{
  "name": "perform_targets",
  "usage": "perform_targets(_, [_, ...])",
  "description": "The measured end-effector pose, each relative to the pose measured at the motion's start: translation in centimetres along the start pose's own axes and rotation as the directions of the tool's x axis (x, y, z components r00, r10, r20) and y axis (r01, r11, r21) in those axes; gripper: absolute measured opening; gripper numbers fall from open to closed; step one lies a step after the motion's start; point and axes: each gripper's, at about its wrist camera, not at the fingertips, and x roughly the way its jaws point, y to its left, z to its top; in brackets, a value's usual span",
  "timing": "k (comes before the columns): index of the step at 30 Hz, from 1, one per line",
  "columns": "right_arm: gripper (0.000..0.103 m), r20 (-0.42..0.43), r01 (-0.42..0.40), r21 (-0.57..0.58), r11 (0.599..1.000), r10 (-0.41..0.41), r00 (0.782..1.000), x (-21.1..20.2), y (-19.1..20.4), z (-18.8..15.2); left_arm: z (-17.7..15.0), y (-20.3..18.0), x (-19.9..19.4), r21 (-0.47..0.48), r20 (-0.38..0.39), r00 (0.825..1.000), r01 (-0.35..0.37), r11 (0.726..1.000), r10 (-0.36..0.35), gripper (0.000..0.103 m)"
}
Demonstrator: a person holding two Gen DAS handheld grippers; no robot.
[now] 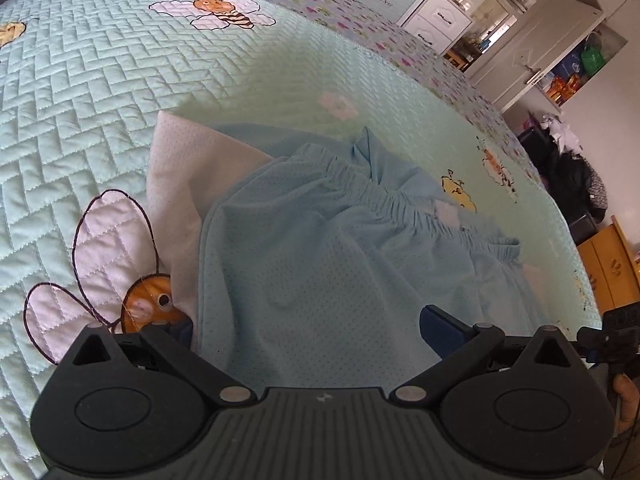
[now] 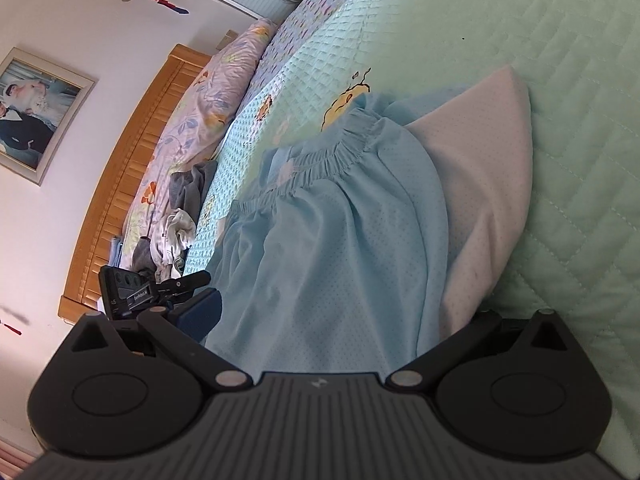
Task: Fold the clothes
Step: 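Grasp the folded pants and white jacket with both grippers and lift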
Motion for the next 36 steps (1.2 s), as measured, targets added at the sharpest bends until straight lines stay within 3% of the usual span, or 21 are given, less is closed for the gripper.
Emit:
perform_targets(4, [0.102,0.031,0.031,0.032,0.999,-0.032,0.999,-0.6,0.3,0.0,0.2,0.9,-1.2,-0.075,0.029,1.000,-0.011,0.997,0.013,0.102])
perform_targets(6, [0.102,0.064,0.070,0.039,0.997,-0.073,0.995,-1.6,0.3,-0.2,0.2,1.5,-1.8,-0.105,0.043,0.998,-0.051,0.993,0.056,0.102])
perform_targets(12, [0.103,0.060,0.049,0.065,0.997,-0.053,0.997,-1.8,-0.4,-0.8,0.1,1.2,-1.6,-0.090,0.024,0.996,-0.078,0.993,0.081,0.102])
perform_targets(18, [0.103,-0.024,-0.006,-0.031,0.999,0.006,1.000,0.1,0.5,-0.8,-0.1,-0.5,-0.2,-0.001,-0.011,0.999,-0.036,0.999,0.035,0.102])
perform_targets(23, [0.102,-0.021,-0.070,-0.094,0.993,0.068,0.997,-0.4,-0.2,-1.1,-0.4,0.3,0.1,-0.020,-0.013,0.990,0.139,0.990,-0.139,0.102])
perform_targets(26, [0.103,-0.005,-0.048,-0.154,0.987,0.047,0.999,-0.2,0.5,-1.6,-0.8,-1.0,0.5,0.039,-0.025,0.994,0.110,0.993,-0.109,0.101])
perform_targets(28, [0.102,0.001,-0.019,-0.175,0.984,0.019,1.000,0.0,1.1,-1.8,-0.9,-2.0,0.6,0.073,-0.037,0.997,0.071,0.995,-0.069,0.089])
perform_targets(29, [0.092,0.004,-0.001,-0.172,0.985,0.001,1.000,0.1,1.3,-1.8,-0.9,-2.4,0.6,0.091,-0.041,0.998,0.042,0.995,-0.039,0.082])
perform_targets(30, [0.079,0.005,0.023,-0.167,0.986,-0.022,1.000,0.1,1.4,-1.8,-0.9,-2.8,0.6,0.114,-0.040,0.999,-0.002,0.993,0.006,0.061])
perform_targets(31, [0.034,-0.001,0.047,-0.148,0.988,-0.048,0.999,0.2,1.3,-1.7,-1.0,-3.1,0.5,0.133,-0.037,0.998,-0.047,0.990,0.052,0.037])
perform_targets(32, [0.008,-0.020,0.062,-0.110,0.992,-0.064,0.998,0.6,0.8,-1.8,-1.0,-3.2,0.5,0.132,-0.034,0.997,-0.066,0.989,0.071,0.033])
perform_targets(36, [0.008,0.003,0.085,-0.103,0.991,-0.085,0.996,0.9,0.7,-2.6,-1.2,-3.8,0.2,0.132,-0.012,0.994,-0.105,0.986,0.108,0.023])
